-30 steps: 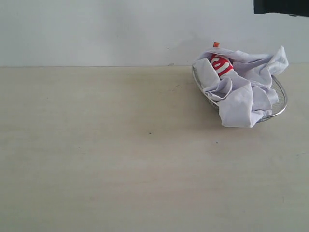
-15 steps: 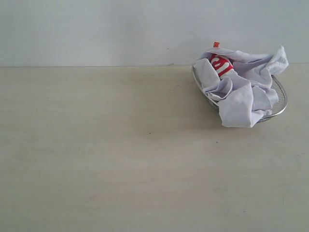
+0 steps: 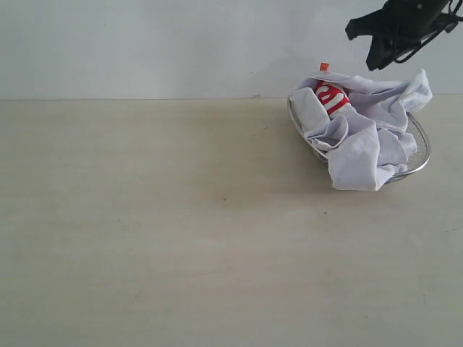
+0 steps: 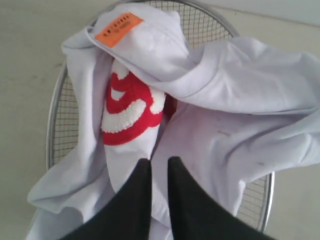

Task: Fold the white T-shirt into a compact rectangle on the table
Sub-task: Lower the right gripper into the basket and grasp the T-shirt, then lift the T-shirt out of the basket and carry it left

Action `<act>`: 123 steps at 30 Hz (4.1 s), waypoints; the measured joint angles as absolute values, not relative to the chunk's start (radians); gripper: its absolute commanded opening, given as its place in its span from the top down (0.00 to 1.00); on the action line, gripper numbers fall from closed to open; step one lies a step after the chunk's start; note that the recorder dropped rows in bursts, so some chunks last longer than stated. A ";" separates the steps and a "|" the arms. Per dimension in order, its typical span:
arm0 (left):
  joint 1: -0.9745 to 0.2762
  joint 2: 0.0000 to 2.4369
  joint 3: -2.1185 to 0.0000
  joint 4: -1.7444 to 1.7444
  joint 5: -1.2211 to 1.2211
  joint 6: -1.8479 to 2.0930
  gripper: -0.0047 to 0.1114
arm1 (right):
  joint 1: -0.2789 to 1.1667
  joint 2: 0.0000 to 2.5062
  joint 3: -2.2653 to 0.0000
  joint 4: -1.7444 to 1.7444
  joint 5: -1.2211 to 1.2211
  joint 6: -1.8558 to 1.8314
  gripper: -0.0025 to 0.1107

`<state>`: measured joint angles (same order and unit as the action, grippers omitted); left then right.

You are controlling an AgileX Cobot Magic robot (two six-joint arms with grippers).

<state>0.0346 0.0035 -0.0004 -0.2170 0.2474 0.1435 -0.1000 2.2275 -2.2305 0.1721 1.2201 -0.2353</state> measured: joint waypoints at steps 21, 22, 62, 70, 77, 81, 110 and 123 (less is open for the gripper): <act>0.035 0.004 0.000 -0.218 0.247 0.143 0.92 | 0.000 2.343 -2.230 0.074 1.222 -0.064 0.12; 0.035 0.004 0.000 -0.218 0.247 0.143 0.92 | 0.000 2.355 -2.230 0.074 1.222 -0.064 0.12; 0.035 0.004 0.000 -0.221 -0.019 0.143 0.92 | 0.000 2.538 -2.249 0.016 1.188 -0.153 0.98; 0.035 0.004 0.000 -0.221 -0.092 0.143 0.92 | 0.000 2.463 -2.230 0.100 1.173 -0.260 0.98; 0.035 0.004 0.000 -0.221 -0.180 0.114 0.92 | 0.000 2.246 -2.230 0.105 1.094 -0.268 0.98; 0.035 0.004 0.000 -0.221 -0.191 0.093 0.92 | 0.000 2.160 -2.230 0.121 1.136 -0.268 0.98; 0.035 0.004 0.000 -0.221 -0.054 -0.131 0.92 | 0.457 1.978 -1.915 0.070 1.229 0.000 0.98; 0.035 0.004 -0.034 -0.221 0.107 -0.142 0.92 | 0.535 2.141 -1.767 0.141 1.214 0.055 0.98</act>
<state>0.0346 0.0035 -0.0336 -0.2213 0.1067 -0.1421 0.5353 2.1410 -1.7674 0.1415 1.2145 0.0545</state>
